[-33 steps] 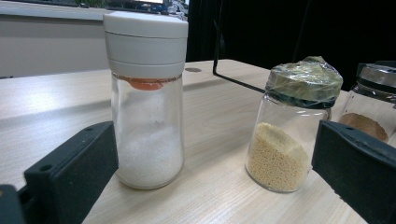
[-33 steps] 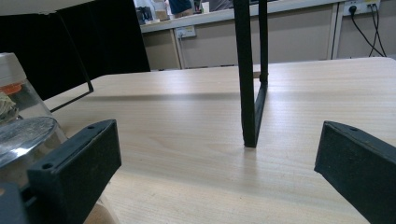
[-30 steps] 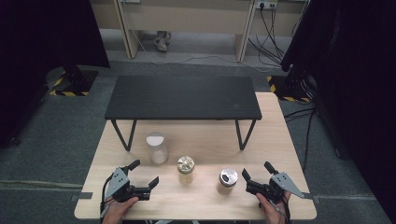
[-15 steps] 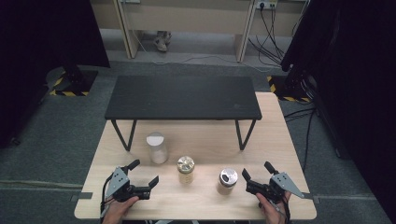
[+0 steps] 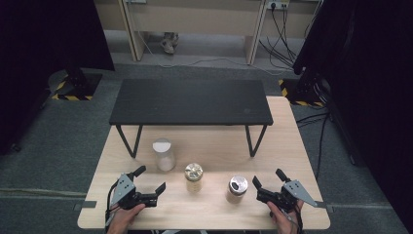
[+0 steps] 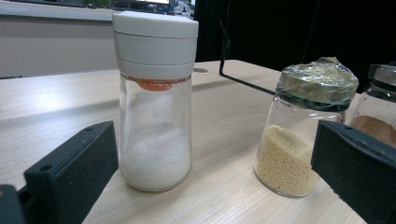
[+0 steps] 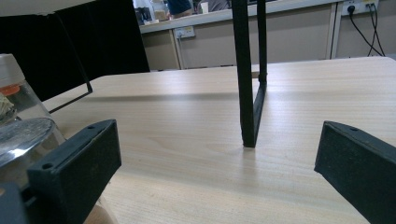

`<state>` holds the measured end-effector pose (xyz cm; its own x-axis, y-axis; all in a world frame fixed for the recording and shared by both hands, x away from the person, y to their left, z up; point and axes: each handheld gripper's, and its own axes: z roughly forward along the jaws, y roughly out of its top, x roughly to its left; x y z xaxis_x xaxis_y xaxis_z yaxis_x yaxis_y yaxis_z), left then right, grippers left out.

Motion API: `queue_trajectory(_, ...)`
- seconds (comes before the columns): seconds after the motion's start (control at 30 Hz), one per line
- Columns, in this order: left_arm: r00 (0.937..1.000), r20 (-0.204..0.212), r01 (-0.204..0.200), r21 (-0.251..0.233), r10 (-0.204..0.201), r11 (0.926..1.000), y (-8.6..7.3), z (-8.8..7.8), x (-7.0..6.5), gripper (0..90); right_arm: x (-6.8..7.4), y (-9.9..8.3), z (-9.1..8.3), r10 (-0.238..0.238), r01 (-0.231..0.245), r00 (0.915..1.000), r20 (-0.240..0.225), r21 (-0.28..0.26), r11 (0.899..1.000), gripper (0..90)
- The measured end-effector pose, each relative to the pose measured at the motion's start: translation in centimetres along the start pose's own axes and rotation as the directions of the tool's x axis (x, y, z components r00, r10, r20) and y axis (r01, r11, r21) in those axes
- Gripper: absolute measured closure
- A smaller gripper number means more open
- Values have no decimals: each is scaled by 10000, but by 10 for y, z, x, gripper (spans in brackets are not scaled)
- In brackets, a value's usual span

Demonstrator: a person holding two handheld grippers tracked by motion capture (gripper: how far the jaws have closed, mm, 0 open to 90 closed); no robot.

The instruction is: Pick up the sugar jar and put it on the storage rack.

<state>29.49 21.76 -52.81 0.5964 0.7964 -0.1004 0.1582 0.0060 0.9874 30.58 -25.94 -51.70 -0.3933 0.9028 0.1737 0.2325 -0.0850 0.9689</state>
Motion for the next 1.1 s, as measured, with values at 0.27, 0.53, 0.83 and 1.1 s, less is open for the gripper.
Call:
queue_trajectory(0.27,9999,-131,-89,-26,88,10000,1,4,2,0,0,0,0,-6,6,10000,-3,3,10000,5)
queue_trajectory(0.53,9994,-312,-180,-22,179,9998,1,10,6,0,0,-1,1,-23,23,10000,0,26,10000,5)
queue_trajectory(0.83,9988,-433,-247,-28,245,9997,1,14,9,0,0,-1,1,-31,31,10000,-1,26,10000,5)
queue_trajectory(1.1,9983,-527,-265,-7,265,9996,1,20,12,0,0,-1,1,-44,44,10000,-9,30,10000,5)
